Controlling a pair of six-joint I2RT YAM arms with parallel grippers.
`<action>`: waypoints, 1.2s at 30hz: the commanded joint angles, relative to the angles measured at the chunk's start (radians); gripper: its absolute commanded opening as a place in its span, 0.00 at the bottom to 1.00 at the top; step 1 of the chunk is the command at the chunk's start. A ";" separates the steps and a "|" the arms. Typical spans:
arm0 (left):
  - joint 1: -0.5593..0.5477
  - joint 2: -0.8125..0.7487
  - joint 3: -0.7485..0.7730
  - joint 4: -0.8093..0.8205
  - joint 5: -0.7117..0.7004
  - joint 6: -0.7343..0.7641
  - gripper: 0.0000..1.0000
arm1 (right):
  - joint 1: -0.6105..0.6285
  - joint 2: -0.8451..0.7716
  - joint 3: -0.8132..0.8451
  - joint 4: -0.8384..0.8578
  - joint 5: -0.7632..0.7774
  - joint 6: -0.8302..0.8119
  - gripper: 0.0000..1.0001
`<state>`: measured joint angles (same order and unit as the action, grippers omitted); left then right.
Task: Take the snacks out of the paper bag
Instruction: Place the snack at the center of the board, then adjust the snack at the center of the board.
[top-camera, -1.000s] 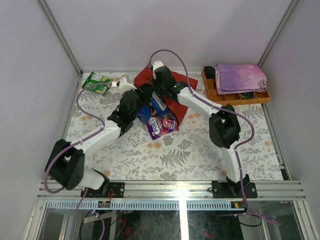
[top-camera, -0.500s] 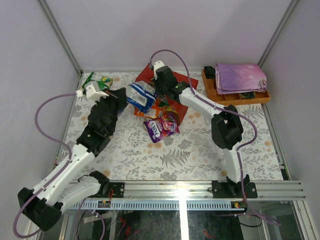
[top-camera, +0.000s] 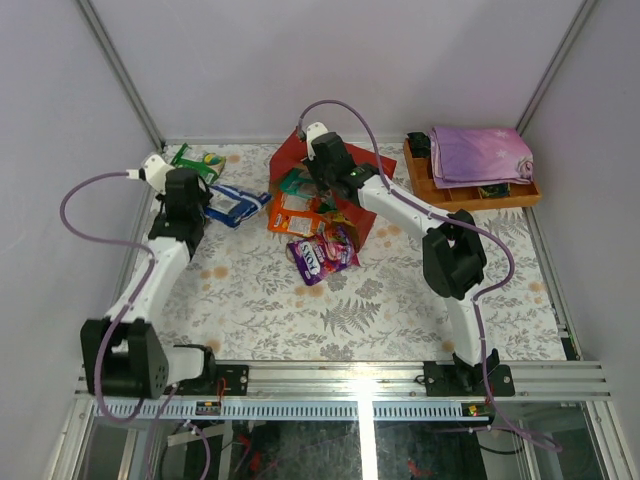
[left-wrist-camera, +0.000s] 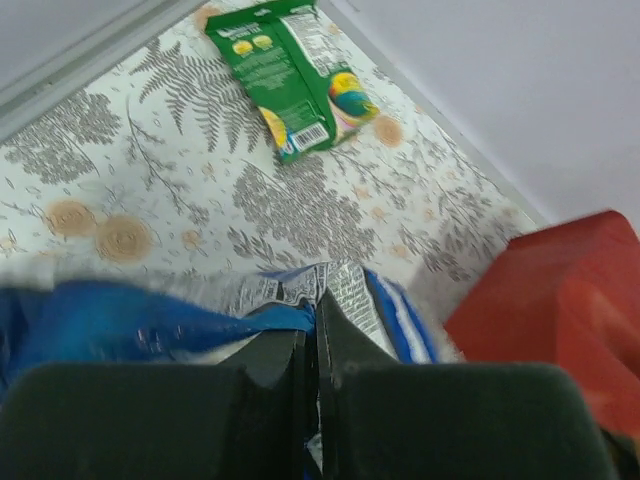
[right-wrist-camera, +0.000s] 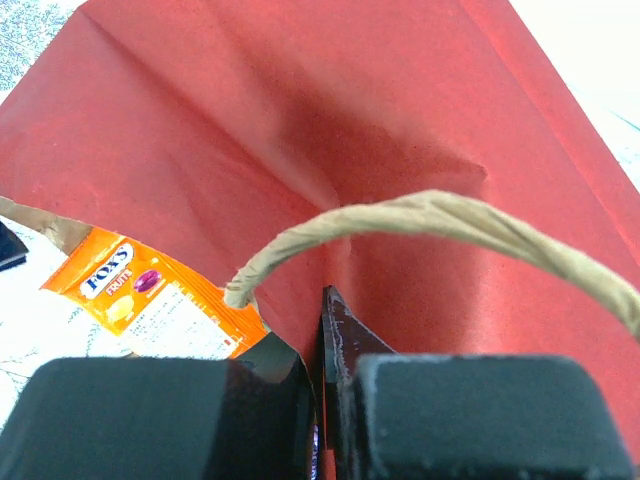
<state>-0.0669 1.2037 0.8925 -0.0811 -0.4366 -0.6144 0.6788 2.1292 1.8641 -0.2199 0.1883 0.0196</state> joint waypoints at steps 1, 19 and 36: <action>0.075 0.125 0.236 0.015 0.027 0.091 0.00 | -0.001 -0.079 0.027 0.034 -0.021 -0.012 0.00; 0.224 0.185 -0.095 -0.076 -0.068 -0.065 1.00 | -0.001 -0.071 0.018 0.012 0.006 -0.047 0.00; 0.339 0.453 0.196 -0.118 0.287 0.144 0.69 | 0.002 -0.093 0.011 0.009 0.012 -0.059 0.00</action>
<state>0.2047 1.4990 1.0428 -0.1799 -0.2836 -0.5655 0.6788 2.1292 1.8641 -0.2352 0.1825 -0.0200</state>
